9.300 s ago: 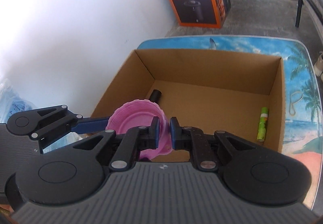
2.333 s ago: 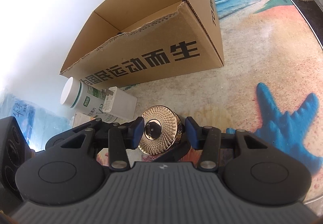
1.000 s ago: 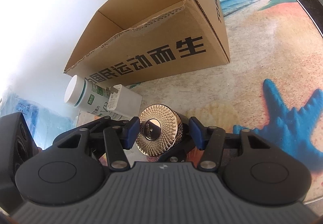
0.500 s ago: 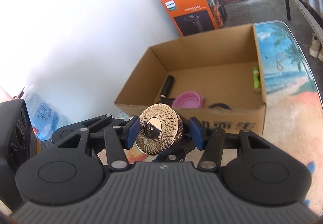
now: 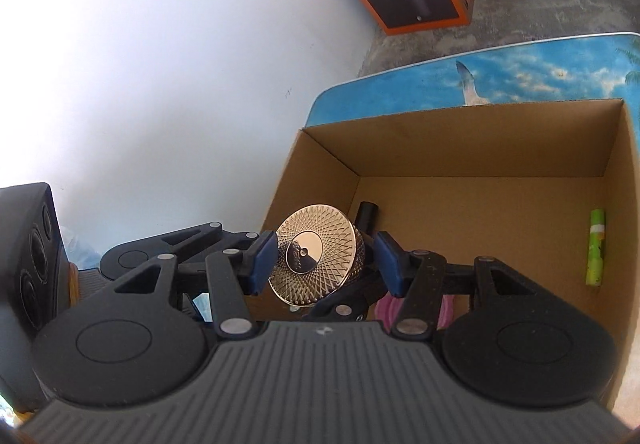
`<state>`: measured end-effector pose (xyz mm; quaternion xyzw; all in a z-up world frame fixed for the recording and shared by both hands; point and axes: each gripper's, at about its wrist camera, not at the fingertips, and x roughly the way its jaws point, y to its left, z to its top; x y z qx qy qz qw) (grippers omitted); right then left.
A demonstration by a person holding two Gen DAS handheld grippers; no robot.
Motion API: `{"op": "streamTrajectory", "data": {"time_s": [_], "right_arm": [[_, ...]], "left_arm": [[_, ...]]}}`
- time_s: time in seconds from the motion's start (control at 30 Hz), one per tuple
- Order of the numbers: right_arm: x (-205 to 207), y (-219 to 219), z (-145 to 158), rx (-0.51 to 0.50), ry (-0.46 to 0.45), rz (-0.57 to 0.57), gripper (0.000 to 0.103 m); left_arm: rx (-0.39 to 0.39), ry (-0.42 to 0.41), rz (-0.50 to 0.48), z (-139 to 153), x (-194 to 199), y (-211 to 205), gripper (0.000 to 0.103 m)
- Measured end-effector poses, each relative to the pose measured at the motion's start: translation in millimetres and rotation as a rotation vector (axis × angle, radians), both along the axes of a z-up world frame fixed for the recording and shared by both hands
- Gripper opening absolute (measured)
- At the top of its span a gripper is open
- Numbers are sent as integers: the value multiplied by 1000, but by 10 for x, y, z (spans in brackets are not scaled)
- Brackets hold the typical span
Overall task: Organize rigid objects
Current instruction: 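Lower the jar into the box and open the right gripper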
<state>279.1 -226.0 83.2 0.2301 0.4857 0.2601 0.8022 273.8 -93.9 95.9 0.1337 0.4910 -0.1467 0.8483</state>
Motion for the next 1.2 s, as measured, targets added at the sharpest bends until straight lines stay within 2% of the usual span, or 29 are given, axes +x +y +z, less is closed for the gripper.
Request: {"op": "streamTrajectory", "data": {"time_s": [0.17, 0.33, 0.57, 0.73, 0.83, 0.97, 1.2], "right_arm": [[464, 95, -476, -18, 111, -2, 52], [758, 130, -835, -7, 185, -9, 52], [970, 159, -1099, -9, 227, -11, 52], [1038, 159, -1203, -9, 231, -14, 52], [1020, 129, -1148, -13, 218, -25, 52], [908, -7, -893, -5, 169, -56, 53], [374, -346, -66, -7, -20, -119, 53]], "left_arm": [[21, 132, 38, -395, 501, 37, 57], [27, 204, 77, -673, 751, 35, 57], [15, 255, 116, -924, 972, 53, 58], [14, 241, 116, -907, 969, 32, 66], [6, 221, 117, -815, 921, 36, 67], [-19, 173, 118, -585, 771, 66, 69], [-95, 55, 112, 24, 292, 108, 71]]}}
